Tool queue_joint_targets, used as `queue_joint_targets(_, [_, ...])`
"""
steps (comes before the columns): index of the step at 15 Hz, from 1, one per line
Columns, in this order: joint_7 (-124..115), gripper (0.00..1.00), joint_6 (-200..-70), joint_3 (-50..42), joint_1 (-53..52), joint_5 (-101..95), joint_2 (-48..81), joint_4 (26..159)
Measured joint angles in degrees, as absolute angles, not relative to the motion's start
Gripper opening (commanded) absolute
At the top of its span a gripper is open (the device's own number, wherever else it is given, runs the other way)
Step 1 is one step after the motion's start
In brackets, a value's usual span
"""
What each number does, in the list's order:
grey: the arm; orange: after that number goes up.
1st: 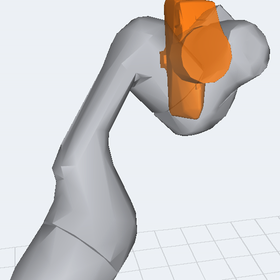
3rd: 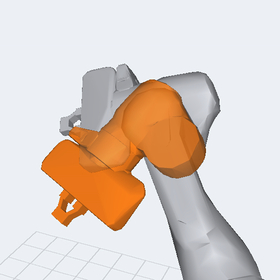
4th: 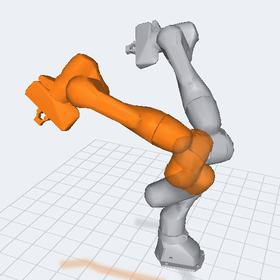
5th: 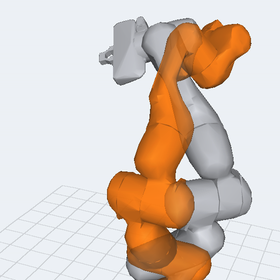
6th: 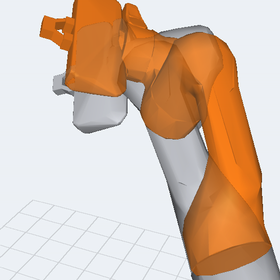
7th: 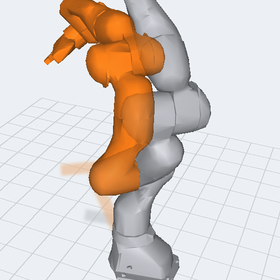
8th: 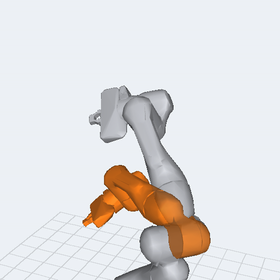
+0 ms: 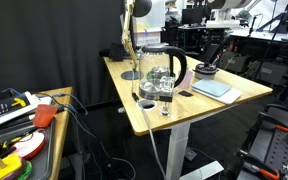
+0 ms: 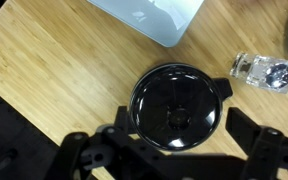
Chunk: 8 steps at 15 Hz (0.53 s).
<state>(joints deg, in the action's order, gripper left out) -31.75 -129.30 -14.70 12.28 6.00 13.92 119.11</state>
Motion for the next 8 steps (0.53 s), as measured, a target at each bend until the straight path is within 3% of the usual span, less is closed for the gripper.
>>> queue_joint_targets(8, [-33.9, 1.00, -129.4, -15.1, 12.3, 7.3, 20.6, 115.1])
